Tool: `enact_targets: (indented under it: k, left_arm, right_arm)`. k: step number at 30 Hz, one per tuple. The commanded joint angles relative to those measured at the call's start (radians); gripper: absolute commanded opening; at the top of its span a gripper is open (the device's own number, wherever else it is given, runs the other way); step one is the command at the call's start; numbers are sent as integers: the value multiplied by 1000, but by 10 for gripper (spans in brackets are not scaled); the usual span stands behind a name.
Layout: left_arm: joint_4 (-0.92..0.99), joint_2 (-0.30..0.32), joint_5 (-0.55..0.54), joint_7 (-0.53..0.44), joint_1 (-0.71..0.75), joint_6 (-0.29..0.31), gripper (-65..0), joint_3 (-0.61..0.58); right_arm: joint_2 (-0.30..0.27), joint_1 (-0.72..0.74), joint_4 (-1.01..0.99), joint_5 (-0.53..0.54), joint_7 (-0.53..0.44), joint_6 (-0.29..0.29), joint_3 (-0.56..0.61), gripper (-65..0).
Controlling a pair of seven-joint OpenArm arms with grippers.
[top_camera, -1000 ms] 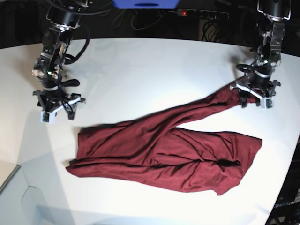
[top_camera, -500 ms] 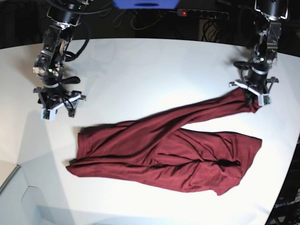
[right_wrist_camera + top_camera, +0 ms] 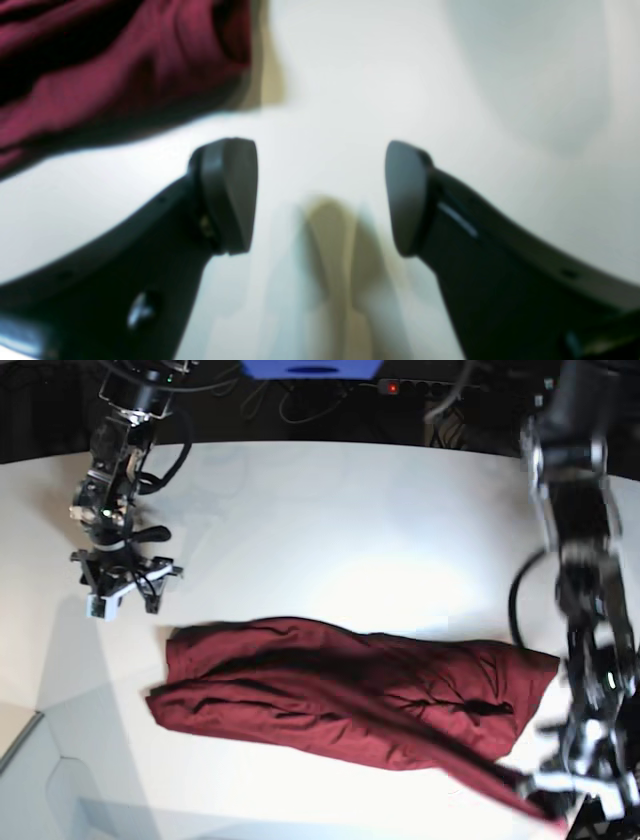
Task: Layout the t-shirt on the table in an organized manner, then fold the t-shirt properly
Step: 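Open the right gripper and drag the shirt end with the left gripper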
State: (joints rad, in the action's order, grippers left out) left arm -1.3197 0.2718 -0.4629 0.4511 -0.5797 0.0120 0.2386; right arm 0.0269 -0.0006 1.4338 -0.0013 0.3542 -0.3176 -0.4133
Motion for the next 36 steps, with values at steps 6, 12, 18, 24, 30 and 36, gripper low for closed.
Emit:
enact_targets:
  k: [6, 12, 18, 24, 30, 36]
  left_arm:
    - [731, -133, 235, -180, -475, -24, -643, -71]
    - [1101, -200, 364, -467, -567, -25, -383, -138]
    - [1003, -190, 364, -481, -434, -25, -258, -127]
    - [859, -102, 362, -469, -263, -25, -257, -127]
    - [664, 33, 252, -371, -15, -25, -257, -45]
    - [645, 80, 201, -372, 117, -16, -258, -22]
  right_arm:
    - [-8, 3, 69, 4, -20, -2, 0, -249]
    - [-6, -25, 137, 4, -19, -2, 1, -248]
    - [-6, -28, 175, 4, 27, -5, 1, -248]
    - [-6, -29, 170, 4, 35, -7, 0, -249]
    - [-6, -48, 173, 7, 32, -7, 0, -248]
    - [-6, -49, 169, 7, 32, -8, 0, -249]
